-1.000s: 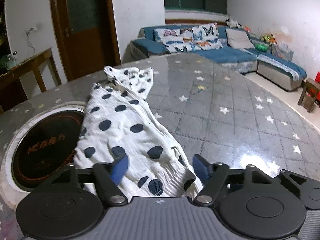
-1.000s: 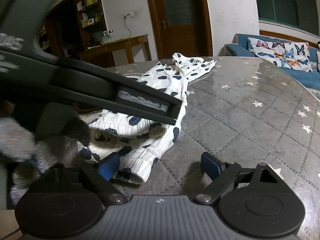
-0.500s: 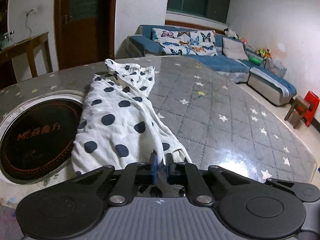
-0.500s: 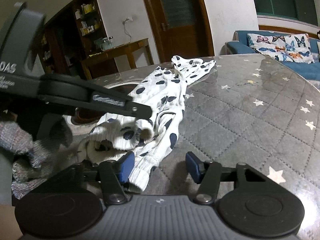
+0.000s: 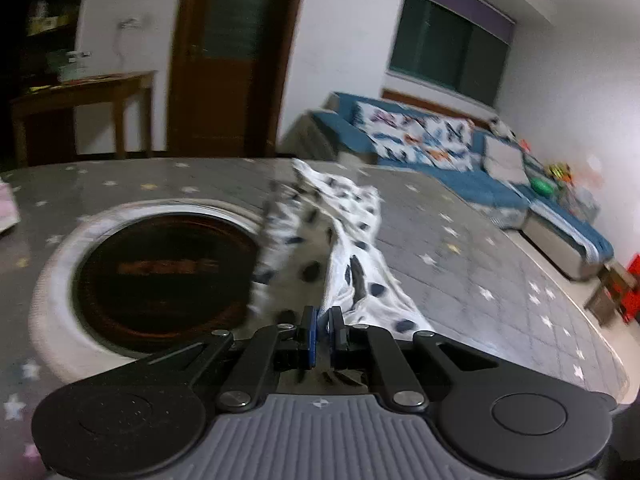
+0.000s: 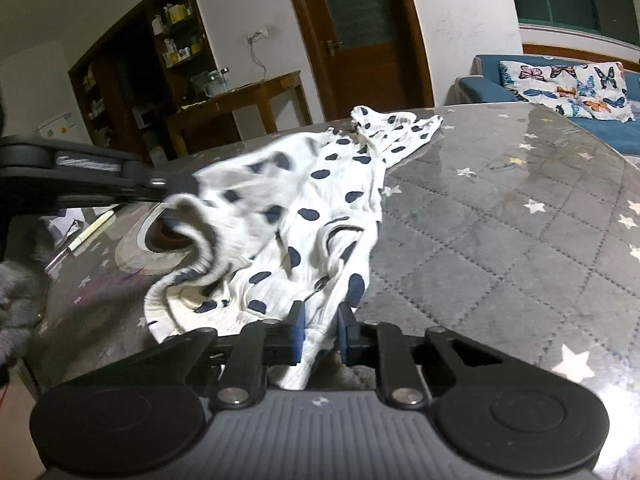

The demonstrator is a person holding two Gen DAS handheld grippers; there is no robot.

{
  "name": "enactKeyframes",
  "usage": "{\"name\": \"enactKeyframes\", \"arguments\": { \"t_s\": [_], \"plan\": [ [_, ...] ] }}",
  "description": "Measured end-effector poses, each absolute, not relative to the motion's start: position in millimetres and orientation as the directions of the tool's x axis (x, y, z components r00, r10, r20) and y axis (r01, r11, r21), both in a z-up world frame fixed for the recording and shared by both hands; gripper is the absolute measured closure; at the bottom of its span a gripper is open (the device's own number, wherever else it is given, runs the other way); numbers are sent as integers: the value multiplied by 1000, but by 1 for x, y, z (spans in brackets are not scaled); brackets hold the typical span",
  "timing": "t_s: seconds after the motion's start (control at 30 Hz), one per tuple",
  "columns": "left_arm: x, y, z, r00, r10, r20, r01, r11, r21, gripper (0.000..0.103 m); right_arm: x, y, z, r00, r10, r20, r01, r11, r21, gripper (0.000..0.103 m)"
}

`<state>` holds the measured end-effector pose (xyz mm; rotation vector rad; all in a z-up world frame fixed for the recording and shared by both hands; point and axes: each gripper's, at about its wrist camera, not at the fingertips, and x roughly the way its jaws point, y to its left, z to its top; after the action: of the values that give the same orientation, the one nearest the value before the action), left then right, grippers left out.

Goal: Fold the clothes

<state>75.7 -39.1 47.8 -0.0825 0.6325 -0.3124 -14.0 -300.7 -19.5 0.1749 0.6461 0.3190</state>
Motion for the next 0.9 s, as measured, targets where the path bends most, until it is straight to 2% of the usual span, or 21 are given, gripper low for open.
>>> {"name": "enactKeyframes", "arguments": {
  "t_s": [0.17, 0.37, 0.5, 0.63, 0.73, 0.77, 0.9],
  "plan": [
    [68, 0, 58, 802, -257, -540, 176, 964, -198, 97, -19, -309, -5, 791, 312, -526, -217, 947, 236, 94],
    [44, 34, 51, 785, -249, -567, 124, 960, -249, 98, -41, -316, 24, 820, 317, -477, -257, 948, 187, 94],
    [16, 38, 41, 759, -256, -599, 133, 961, -242, 98, -59, -314, 27, 782, 349, -517, -312, 936, 160, 94],
    [-2, 42, 23, 706, -266, -657, 147, 962, -231, 98, -71, -309, 13, 708, 377, -597, -360, 920, 155, 94],
    [-9, 43, 11, 673, -270, -688, 159, 962, -222, 97, -76, -308, 6, 673, 374, -639, -381, 915, 134, 91],
    [-11, 44, 9, 665, -274, -694, 164, 961, -221, 97, -76, -309, 6, 665, 376, -645, -386, 913, 134, 87],
    [-14, 50, 15, 663, -284, -693, 188, 959, -212, 92, -72, -320, 22, 654, 396, -645, -406, 903, 142, 83]
  ]
}}
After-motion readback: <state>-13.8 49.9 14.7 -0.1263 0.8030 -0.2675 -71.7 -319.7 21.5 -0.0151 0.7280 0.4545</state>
